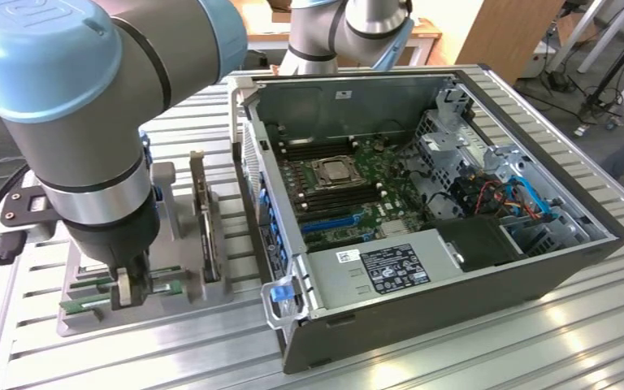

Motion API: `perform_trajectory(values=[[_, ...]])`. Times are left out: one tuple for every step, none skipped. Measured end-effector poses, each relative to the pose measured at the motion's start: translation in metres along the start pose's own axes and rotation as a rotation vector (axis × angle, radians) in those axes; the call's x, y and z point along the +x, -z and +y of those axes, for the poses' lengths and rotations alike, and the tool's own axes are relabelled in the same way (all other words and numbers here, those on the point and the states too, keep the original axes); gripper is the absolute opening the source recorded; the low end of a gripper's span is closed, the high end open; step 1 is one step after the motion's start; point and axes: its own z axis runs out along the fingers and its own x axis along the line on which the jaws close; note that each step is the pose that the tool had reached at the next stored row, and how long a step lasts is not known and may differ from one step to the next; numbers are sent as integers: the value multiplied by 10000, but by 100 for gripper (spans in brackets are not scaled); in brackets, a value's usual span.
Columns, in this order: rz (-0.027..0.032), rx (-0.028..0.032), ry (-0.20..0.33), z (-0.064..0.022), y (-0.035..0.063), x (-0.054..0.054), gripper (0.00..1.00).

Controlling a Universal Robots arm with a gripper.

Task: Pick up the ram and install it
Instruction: 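Pick up the ram and move it above insertion slot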

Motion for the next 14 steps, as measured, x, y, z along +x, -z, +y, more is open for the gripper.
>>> perform_trajectory(values=[[0, 1, 1, 1, 18, 0, 12], [0, 1, 1, 1, 36, 0, 12], [0, 0, 2, 2, 55, -1, 12], [0, 0, 3, 2, 74, -1, 12], [1, 0, 4, 3, 95, -1, 12], [1, 0, 6, 4, 115, -1, 12], [0, 0, 7, 5, 135, -1, 12], [0, 0, 8, 5, 156, -2, 12], [0, 0, 8, 6, 177, -2, 12], [1, 0, 10, 7, 199, -2, 12], [1, 0, 10, 8, 222, -2, 12], [1, 0, 11, 8, 243, -3, 12], [0, 0, 11, 9, 267, -3, 12], [0, 0, 12, 10, 291, -3, 12]])
